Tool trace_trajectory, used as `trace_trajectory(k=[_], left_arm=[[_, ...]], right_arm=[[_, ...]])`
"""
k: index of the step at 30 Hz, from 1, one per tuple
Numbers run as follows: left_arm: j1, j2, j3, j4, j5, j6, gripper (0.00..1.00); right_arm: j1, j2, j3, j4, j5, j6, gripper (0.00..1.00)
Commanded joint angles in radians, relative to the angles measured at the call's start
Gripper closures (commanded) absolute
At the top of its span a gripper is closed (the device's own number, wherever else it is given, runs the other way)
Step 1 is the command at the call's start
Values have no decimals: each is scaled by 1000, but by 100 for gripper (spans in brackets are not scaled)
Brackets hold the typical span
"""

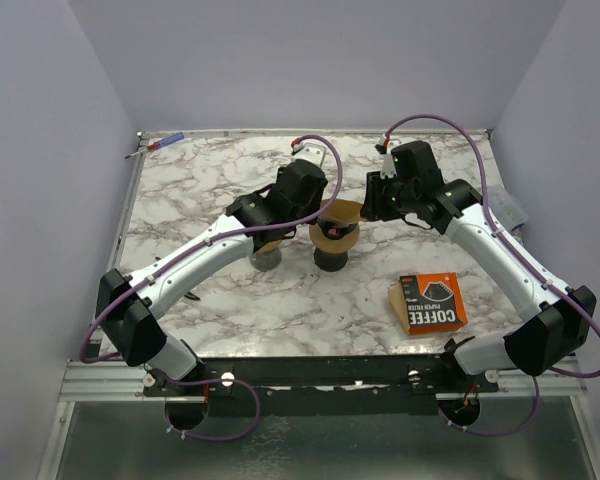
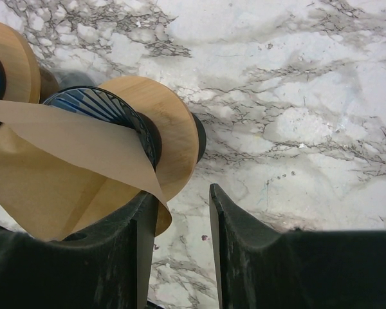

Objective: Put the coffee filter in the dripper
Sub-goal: Place the coffee filter in the coffee dripper.

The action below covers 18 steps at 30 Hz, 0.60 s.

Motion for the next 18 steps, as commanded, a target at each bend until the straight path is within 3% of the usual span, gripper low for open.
trace_trajectory(k=[1, 9, 18], left_arm=[[-2, 4, 43, -22, -29, 6, 47], [-2, 45, 91, -8, 123, -3, 35], [-4, 79, 99, 0, 164, -24, 30]], right_arm=[[4, -10, 3, -3, -20, -12, 61], [4, -2, 4, 107, -208, -32, 52], [4, 55, 14, 148, -257, -39, 48]])
